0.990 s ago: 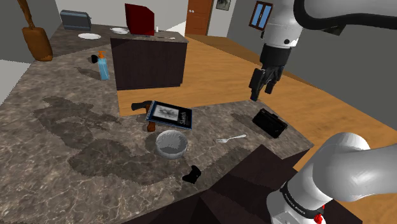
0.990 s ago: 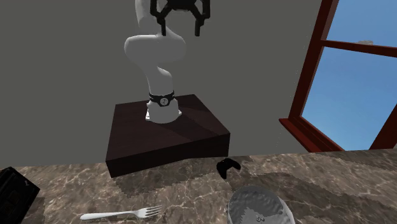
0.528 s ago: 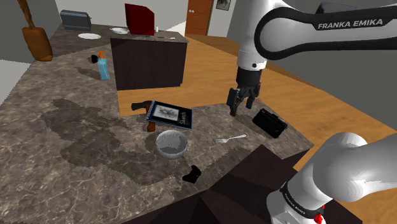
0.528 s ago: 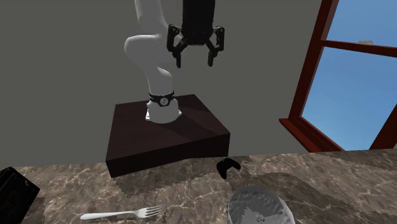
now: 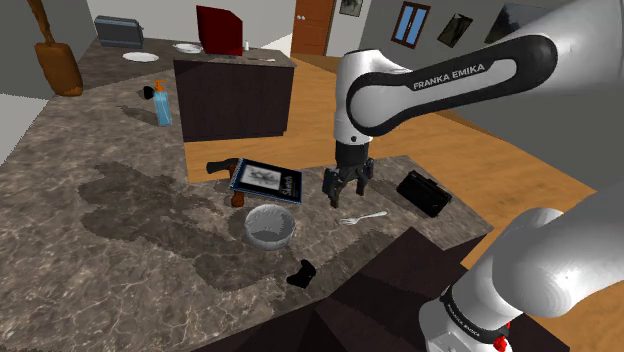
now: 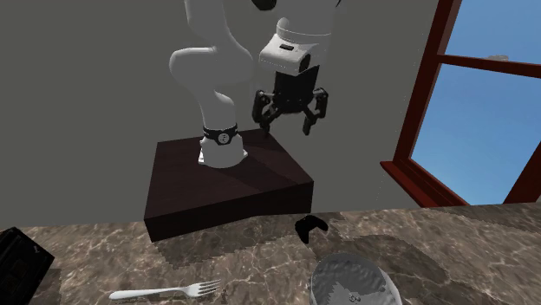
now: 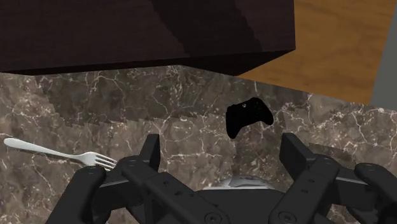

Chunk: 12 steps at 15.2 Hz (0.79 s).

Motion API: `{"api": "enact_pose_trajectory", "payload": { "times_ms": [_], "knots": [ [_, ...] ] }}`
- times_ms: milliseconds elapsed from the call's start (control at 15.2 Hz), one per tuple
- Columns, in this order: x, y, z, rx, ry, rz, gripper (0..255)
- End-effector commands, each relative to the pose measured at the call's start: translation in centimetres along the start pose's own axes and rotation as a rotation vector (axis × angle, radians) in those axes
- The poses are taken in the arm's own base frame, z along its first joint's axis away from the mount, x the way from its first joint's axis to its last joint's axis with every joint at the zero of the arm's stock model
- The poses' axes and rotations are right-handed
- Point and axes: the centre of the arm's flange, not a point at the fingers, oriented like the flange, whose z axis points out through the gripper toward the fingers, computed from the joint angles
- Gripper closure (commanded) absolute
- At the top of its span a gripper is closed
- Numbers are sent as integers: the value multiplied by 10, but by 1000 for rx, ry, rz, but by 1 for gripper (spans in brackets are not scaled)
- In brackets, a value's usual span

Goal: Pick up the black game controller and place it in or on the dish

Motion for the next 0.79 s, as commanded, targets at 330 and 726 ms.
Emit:
{"api": "enact_pose_trajectory", "payload": {
  "times_ms": [330,726],
  "knots": [
    [55,-31,75,8,-61,28,0],
    [98,-58,141,14,-114,52,0]
  ]
}}
